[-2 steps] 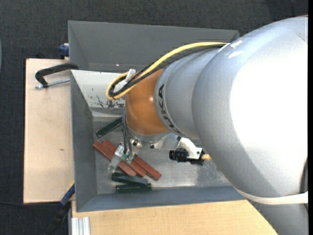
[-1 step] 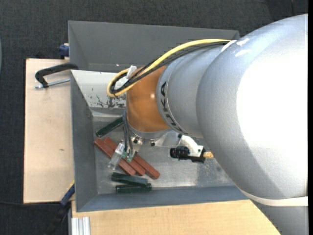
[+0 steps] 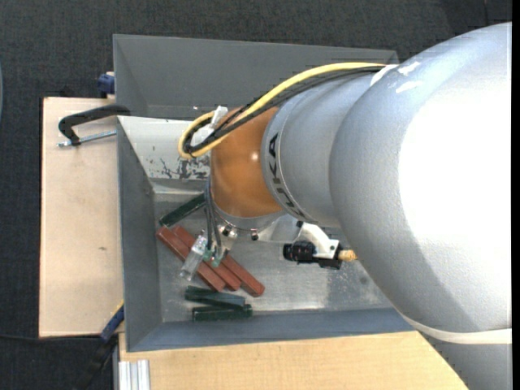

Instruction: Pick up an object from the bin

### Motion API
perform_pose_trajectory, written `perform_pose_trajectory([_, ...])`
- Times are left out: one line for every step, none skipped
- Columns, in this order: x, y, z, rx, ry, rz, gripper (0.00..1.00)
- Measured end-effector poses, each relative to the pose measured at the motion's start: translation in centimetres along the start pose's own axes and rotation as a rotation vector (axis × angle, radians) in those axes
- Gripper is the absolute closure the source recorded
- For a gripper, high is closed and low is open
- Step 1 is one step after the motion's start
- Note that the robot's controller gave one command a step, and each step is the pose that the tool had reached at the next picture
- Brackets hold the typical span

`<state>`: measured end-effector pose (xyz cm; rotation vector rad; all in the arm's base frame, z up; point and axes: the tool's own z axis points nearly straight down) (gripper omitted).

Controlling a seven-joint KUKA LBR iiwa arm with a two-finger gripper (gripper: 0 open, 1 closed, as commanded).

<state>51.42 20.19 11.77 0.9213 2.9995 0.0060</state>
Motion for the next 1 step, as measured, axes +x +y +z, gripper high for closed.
perform_pose_trajectory([0.08, -0.11, -0.77, 0.006, 0.004, 0.000, 1.00])
